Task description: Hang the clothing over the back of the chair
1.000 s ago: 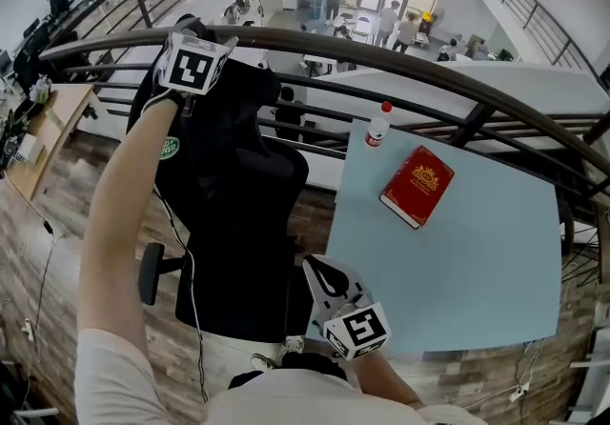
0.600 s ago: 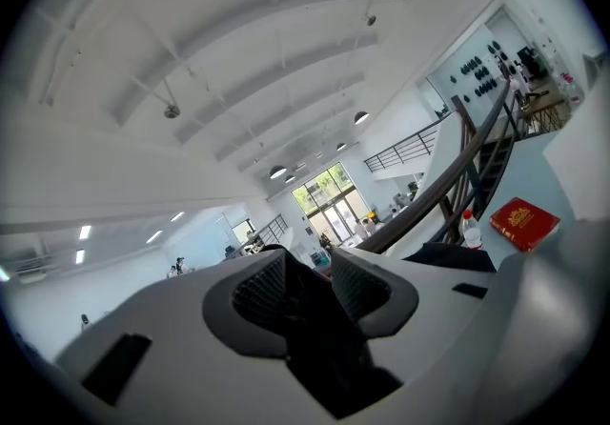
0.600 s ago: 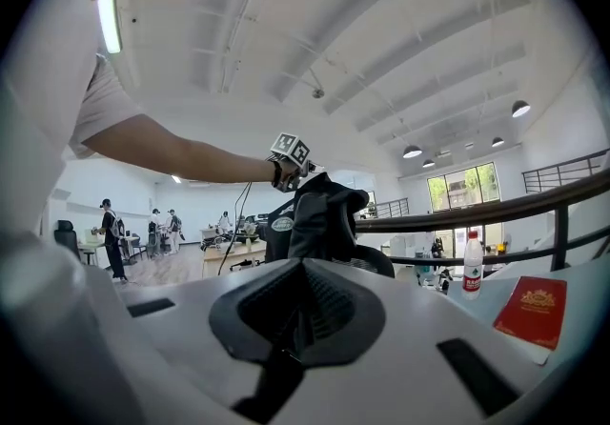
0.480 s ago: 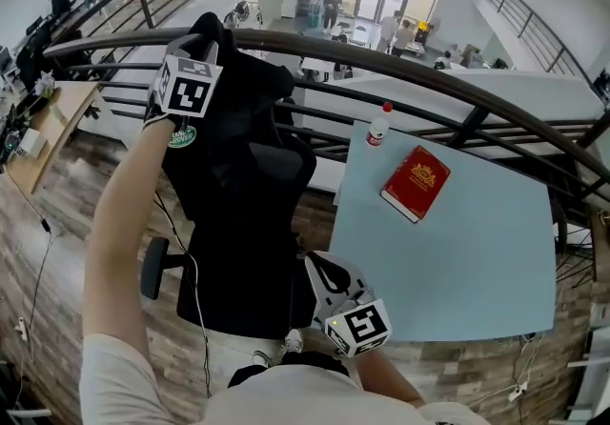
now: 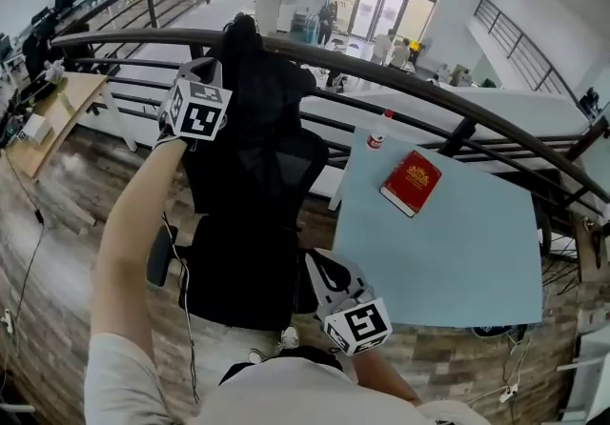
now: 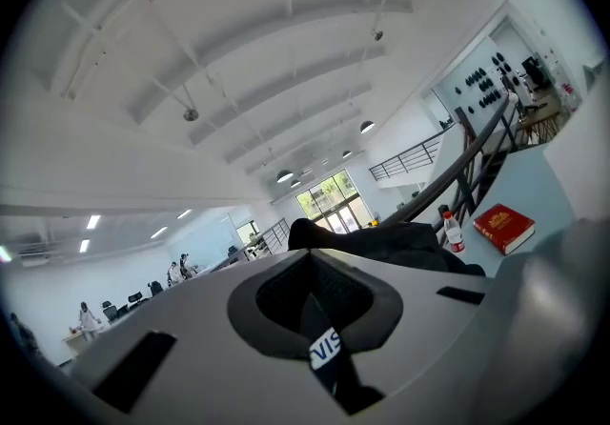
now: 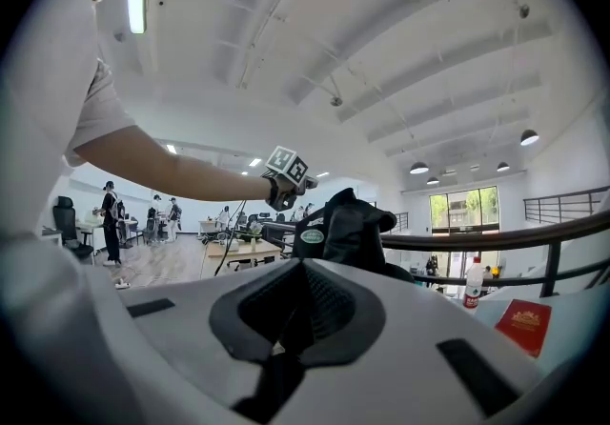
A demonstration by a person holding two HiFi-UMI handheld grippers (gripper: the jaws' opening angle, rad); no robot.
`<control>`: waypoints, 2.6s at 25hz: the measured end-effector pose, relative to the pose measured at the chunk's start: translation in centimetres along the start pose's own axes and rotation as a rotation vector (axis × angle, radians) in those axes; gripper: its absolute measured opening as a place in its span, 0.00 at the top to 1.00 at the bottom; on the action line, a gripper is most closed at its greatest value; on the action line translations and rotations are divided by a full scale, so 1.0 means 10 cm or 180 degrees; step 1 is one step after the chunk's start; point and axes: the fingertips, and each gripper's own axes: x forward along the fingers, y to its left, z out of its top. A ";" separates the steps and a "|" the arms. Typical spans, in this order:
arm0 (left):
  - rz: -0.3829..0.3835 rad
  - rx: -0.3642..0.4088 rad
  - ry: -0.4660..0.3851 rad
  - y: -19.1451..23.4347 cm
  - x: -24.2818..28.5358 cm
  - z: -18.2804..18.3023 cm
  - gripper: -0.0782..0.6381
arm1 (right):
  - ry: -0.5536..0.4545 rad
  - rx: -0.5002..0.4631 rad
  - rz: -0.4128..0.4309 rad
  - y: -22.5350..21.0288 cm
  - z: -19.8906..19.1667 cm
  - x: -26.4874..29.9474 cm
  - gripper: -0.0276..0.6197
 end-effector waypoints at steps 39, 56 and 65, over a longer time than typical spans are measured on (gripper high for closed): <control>-0.0187 -0.1445 -0.0510 -0.15 -3.36 -1.33 0.86 | -0.0257 -0.0242 -0.0065 0.73 0.37 -0.80 0.93; 0.0086 -0.1297 -0.0694 -0.06 -4.08 -1.22 0.86 | -0.0442 -0.0179 -0.0251 0.25 0.58 -0.80 0.93; 0.0492 -0.1283 -0.0661 0.06 -4.53 -1.33 0.86 | -0.0525 -0.0193 -0.0359 -0.02 0.70 -0.80 0.93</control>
